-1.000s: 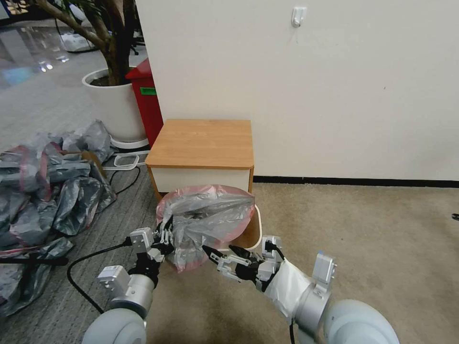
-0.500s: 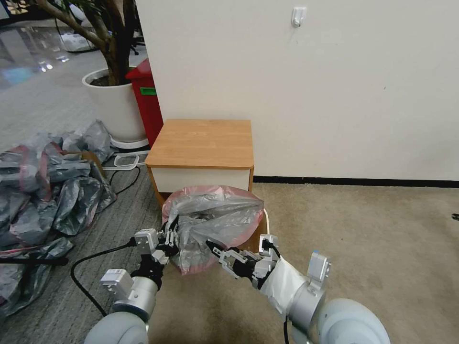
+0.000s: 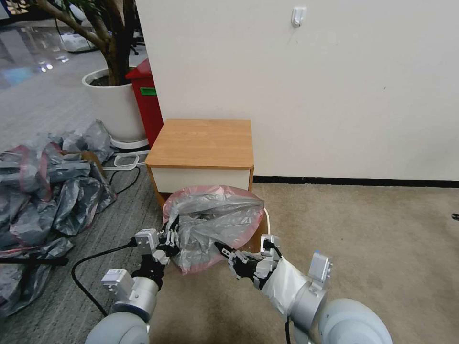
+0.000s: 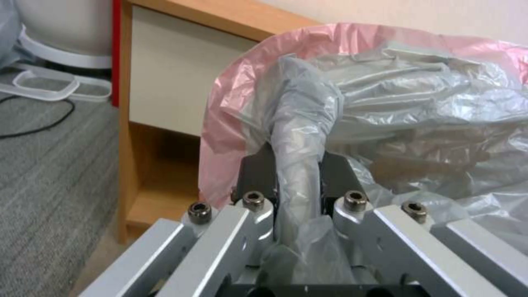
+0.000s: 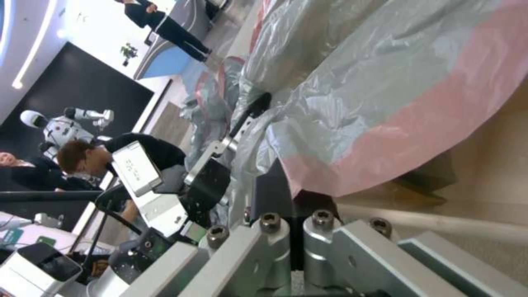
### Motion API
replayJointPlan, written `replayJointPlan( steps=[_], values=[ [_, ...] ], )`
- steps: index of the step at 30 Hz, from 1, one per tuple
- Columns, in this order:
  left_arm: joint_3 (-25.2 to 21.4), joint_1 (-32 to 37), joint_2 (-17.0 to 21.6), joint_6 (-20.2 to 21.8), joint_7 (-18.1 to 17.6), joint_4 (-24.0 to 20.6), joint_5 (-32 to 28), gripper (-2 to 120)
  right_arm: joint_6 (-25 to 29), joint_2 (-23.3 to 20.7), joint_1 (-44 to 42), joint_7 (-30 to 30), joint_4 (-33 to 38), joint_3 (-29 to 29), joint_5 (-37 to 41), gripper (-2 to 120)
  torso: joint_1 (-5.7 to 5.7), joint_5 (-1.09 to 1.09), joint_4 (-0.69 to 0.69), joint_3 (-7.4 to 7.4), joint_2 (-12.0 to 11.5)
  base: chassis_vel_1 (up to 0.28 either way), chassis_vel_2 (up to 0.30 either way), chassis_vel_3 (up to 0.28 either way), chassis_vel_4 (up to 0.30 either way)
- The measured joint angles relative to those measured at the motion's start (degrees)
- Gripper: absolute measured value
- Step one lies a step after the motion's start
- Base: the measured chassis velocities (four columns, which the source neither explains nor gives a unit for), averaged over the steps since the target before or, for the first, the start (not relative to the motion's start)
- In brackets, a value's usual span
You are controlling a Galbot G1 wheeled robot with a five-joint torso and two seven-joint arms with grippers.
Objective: Pick up the garbage bag from the table and place it over the trash can.
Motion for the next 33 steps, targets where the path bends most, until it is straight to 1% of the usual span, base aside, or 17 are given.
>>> replayJointPlan(
  steps=[4, 7, 10, 12, 14, 17, 19, 21, 24, 33],
  values=[
    [0.0, -0.1, 0.0, 0.1, -0.3, 0.3, -0.9, 9, 0.0, -0.6, -0.3, -0.1, 0.5, 0.4, 0.2, 0, 0.0, 0.0, 0.0, 0.0, 0.0, 0.0, 0.0, 0.0, 0.0],
    [-0.4, -0.5, 0.1, 0.3, -1.3, 0.6, -2.8, 9, 0.0, -2.5, -1.2, -0.2, 1.6, 1.8, 1.1, 0, 0.0, 0.0, 0.0, 0.0, 0.0, 0.0, 0.0, 0.0, 0.0],
    [-0.5, -0.8, 0.1, 0.5, -1.7, 0.6, -3.8, 9, 0.0, -3.4, -1.7, -0.3, 2.1, 2.5, 1.5, 0, 0.0, 0.0, 0.0, 0.0, 0.0, 0.0, 0.0, 0.0, 0.0],
    [-0.9, -1.4, 0.2, 1.3, -2.4, 0.7, -5.9, 9, 0.0, -4.9, -2.6, -0.3, 2.7, 4.0, 2.5, 0, 0.0, 0.0, 0.0, 0.0, 0.0, 0.0, 0.0, 0.0, 0.0],
    [-1.1, -1.6, 0.3, 1.4, -2.8, 0.7, -6.7, 9, 0.0, -5.2, -2.9, -0.3, 2.9, 4.5, 2.9, 0, 0.0, 0.0, 0.0, 0.0, 0.0, 0.0, 0.0, 0.0, 0.0],
    [-2.0, -2.5, 0.6, 1.9, -3.8, 0.7, -9.4, 9, 0.0, -6.5, -3.6, -0.3, 3.1, 5.8, 3.6, 0, 0.0, 0.0, 0.0, 0.0, 0.0, 0.0, 0.0, 0.0, 0.0],
    [-2.3, -2.7, 0.7, 2.0, -4.0, 0.8, -10.0, 9, 0.0, -6.6, -3.6, -0.3, 3.1, 5.9, 3.6, 0, 0.0, 0.0, 0.0, 0.0, 0.0, 0.0, 0.0, 0.0, 0.0],
    [-3.0, -3.3, 1.2, 2.4, -4.5, 0.8, -12.1, 9, 0.0, -7.0, -3.8, -0.3, 3.1, 6.2, 3.6, 0, 0.0, 0.0, 0.0, 0.0, 0.0, 0.0, 0.0, 0.0, 0.0],
    [-3.5, -3.9, 1.7, 2.8, -5.0, 0.9, -13.7, 9, 0.1, -6.9, -3.8, -0.1, 2.5, 6.4, 3.6, 0, 0.0, 0.0, 0.0, 0.0, 0.0, 0.0, 0.0, 0.0, 0.0],
    [-3.7, -5.4, 2.5, 3.2, -5.3, 2.3, -15.4, 9, 0.2, -6.5, -4.0, 0.3, 1.6, 7.7, 3.4, 0, 0.0, 0.0, 0.0, 0.0, 0.0, 0.0, 0.0, 0.0, 0.0]
  ],
)
